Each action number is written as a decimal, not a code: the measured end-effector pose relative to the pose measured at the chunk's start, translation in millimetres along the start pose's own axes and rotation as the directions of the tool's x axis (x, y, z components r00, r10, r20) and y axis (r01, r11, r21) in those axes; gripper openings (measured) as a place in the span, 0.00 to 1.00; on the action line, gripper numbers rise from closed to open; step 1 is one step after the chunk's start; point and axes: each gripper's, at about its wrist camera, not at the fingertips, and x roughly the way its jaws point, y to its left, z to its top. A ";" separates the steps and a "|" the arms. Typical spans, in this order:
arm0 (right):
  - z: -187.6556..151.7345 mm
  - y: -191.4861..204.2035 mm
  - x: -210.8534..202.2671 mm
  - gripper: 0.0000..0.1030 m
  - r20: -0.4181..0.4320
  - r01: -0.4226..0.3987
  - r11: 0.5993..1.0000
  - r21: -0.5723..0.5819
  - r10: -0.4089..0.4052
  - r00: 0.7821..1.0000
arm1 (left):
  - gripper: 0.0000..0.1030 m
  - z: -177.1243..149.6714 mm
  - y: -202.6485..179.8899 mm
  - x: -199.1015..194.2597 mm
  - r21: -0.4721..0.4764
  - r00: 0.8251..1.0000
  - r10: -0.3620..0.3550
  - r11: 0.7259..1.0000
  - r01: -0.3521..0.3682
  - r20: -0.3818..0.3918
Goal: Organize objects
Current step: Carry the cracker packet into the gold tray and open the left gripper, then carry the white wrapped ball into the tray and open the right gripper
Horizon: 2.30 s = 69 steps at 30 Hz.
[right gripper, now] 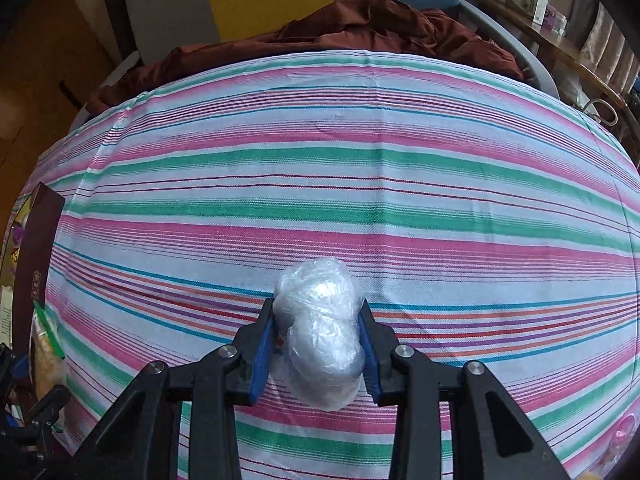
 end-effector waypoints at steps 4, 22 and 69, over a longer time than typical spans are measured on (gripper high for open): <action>-2.5 1.3 1.6 0.36 0.002 0.015 1.000 -0.011 -0.015 1.000 | 0.45 -8.9 18.6 -20.2 -0.039 1.000 0.001 0.999 0.000 0.019; -7.3 25.1 6.1 0.35 -0.003 0.144 0.989 -0.026 -0.144 0.990 | 0.45 -41.4 254.6 -98.3 -0.513 0.975 0.220 0.839 -0.181 0.016; -38.8 221.0 -61.6 0.35 0.134 -0.038 0.971 -0.236 0.071 0.988 | 0.70 -79.1 237.8 -131.5 -0.497 0.919 0.384 0.817 -0.293 0.091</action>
